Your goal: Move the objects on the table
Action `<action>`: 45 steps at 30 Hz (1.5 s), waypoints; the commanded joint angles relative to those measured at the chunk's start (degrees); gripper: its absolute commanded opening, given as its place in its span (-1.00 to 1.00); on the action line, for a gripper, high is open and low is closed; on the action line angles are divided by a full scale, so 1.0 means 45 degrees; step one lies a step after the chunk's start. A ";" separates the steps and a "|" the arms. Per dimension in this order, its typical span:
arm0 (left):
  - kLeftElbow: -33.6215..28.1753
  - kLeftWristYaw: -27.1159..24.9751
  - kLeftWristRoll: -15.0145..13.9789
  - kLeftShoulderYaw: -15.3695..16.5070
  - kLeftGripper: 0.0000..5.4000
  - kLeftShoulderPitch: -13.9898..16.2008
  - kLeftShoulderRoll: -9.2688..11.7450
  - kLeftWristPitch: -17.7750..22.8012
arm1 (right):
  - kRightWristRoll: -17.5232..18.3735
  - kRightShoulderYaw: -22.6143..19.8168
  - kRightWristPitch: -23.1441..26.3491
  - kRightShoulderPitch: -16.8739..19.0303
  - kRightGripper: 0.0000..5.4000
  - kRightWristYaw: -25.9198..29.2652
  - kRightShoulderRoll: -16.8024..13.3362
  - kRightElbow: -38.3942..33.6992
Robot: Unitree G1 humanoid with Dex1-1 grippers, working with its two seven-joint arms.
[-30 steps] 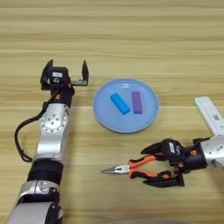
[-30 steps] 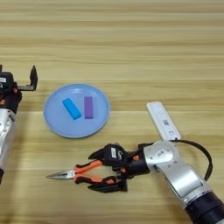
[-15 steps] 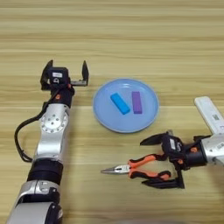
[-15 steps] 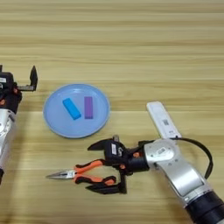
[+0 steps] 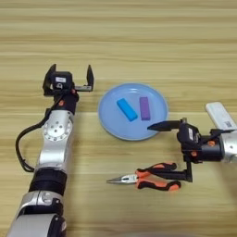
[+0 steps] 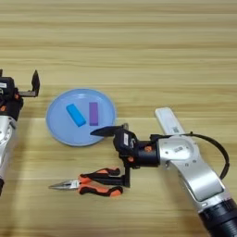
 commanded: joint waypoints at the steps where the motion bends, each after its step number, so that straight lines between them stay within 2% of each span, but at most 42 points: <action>1: 0.0103 0.0011 0.0034 -0.0026 1.00 -0.0185 0.0028 -0.0143 | 0.0080 -0.0276 0.0217 -0.0316 0.99 -0.0682 0.0374 -0.0131; 8: 0.0136 0.0010 0.0029 -0.0040 1.00 -0.0195 0.0005 -0.0151 | -0.0472 -0.0192 0.0434 -0.0787 0.99 -0.2353 0.1433 0.0392; 16: 0.0188 0.0030 0.0041 -0.0048 1.00 -0.0196 -0.0010 -0.0179 | -0.1429 -0.0259 0.1211 -0.1744 0.99 -0.4831 0.2865 0.1469; 20: 0.0203 0.0040 0.0041 -0.0047 1.00 -0.0204 -0.0015 -0.0197 | -0.1766 -0.0415 0.1623 -0.2080 0.99 -0.5935 0.3374 0.1911; 25: 0.0223 0.0042 0.0036 -0.0045 1.00 -0.0224 -0.0017 -0.0195 | -0.2066 -0.0362 0.2183 -0.2017 0.99 -0.6678 0.3564 0.1538; 32: 0.0329 0.0031 0.0019 -0.0042 1.00 -0.0298 -0.0031 -0.0236 | -0.2214 -0.0808 0.4366 -0.1916 0.99 -0.8112 0.3782 0.0874; 42: 0.0430 0.0068 0.0023 -0.0042 1.00 -0.0344 -0.0059 -0.0328 | -0.2198 -0.0820 0.7116 -0.1869 0.99 -0.8864 0.3847 0.0316; 45: 0.0438 0.0080 0.0025 -0.0047 1.00 -0.0342 -0.0074 -0.0350 | -0.2148 -0.0850 0.7544 -0.1950 0.99 -0.8899 0.3917 0.0615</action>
